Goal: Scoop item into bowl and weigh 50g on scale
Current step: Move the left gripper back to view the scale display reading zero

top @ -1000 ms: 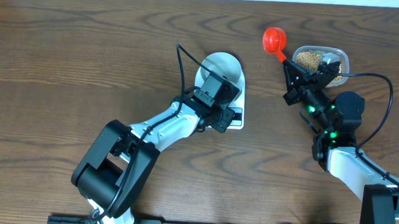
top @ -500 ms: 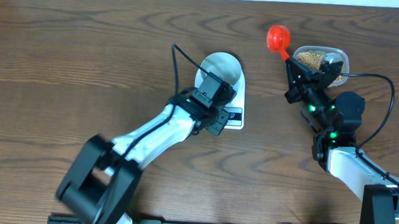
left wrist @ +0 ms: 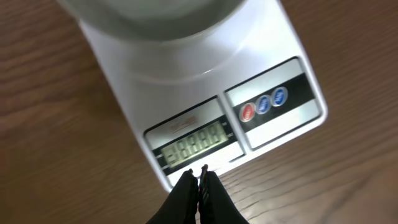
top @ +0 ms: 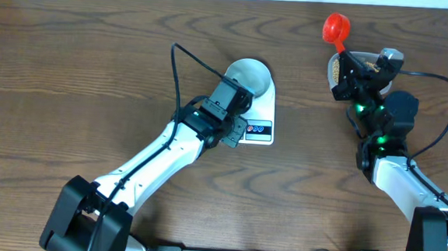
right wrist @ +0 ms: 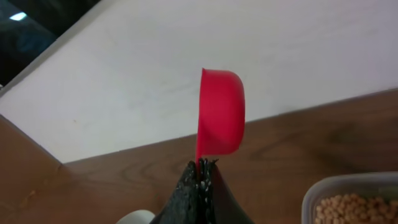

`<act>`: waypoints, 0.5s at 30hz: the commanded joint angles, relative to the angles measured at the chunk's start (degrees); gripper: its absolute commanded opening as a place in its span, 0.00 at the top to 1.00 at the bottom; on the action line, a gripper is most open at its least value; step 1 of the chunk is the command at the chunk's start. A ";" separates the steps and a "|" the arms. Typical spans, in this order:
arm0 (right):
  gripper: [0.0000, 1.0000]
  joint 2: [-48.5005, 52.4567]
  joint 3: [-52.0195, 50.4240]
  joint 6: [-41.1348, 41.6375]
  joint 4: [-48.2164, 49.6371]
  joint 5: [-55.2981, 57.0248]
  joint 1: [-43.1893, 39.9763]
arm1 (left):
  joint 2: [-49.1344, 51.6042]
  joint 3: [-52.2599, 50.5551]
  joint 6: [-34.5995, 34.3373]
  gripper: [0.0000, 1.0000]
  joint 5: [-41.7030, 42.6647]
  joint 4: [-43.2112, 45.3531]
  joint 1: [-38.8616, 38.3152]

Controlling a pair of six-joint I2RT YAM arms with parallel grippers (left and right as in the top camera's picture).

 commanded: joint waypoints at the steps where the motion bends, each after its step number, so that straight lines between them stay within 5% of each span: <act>1: 0.99 0.17 1.38 3.02 -2.12 -0.39 -0.26 | -0.37 0.90 -0.98 0.93 -1.33 -1.18 2.64; 5: 0.99 0.17 1.38 2.99 -2.21 -0.87 -0.24 | -2.03 0.92 -2.67 0.83 -1.29 -1.51 6.73; 8: 0.99 0.17 1.38 2.97 -1.97 -1.22 -0.24 | -2.89 0.90 -2.64 0.54 -1.31 -1.81 7.85; 11: 0.99 0.17 1.38 2.93 -1.53 -2.82 -0.24 | -2.86 0.87 -2.64 0.07 -1.31 -1.84 7.87; 15: 0.99 0.17 1.38 0.85 -1.42 -6.71 -0.24 | -2.84 0.83 -2.64 0.06 -1.31 -1.97 7.87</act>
